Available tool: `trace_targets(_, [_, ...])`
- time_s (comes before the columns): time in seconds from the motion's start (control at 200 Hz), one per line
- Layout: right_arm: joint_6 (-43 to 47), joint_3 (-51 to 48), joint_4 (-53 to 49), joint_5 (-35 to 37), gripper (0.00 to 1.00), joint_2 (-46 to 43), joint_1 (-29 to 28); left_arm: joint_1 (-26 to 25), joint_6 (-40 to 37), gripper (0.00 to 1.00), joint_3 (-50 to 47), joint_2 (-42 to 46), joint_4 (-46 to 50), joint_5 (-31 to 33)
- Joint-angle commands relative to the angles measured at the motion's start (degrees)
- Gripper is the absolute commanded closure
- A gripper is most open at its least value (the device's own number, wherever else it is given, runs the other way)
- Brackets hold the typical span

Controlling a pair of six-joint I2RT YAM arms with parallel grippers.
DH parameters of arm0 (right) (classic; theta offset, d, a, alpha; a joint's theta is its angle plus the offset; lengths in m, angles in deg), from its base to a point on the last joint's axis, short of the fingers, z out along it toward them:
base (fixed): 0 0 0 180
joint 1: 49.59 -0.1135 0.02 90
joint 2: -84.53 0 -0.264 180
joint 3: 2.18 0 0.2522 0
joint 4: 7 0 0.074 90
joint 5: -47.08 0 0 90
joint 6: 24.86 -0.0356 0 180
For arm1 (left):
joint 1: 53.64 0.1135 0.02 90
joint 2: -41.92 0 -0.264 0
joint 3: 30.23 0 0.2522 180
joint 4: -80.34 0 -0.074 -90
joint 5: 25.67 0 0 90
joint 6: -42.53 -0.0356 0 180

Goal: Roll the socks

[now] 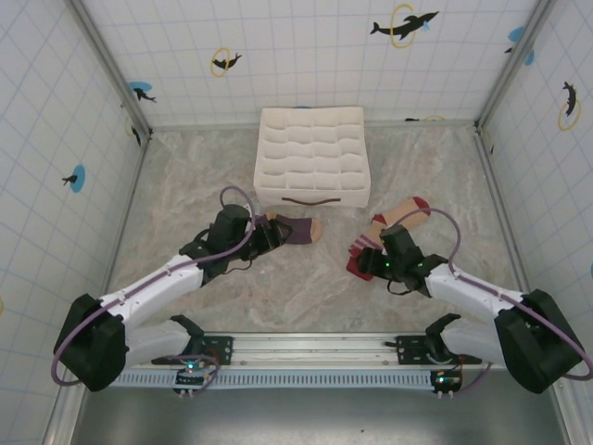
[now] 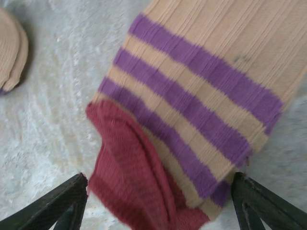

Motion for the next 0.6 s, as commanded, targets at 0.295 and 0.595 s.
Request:
trace_targets(0.295, [6.8,9.7,-19.0,10.4,0.2,-6.6,-2.6,-1.7,1.6,0.33,-1.0,-9.5,-11.7,-12.9])
trace_targets(0.595, [18.1,4.7,-5.3,6.0,0.58,-2.8,-2.6,-6.9,6.3,0.46,2.3,-17.1,-17.2,-13.0])
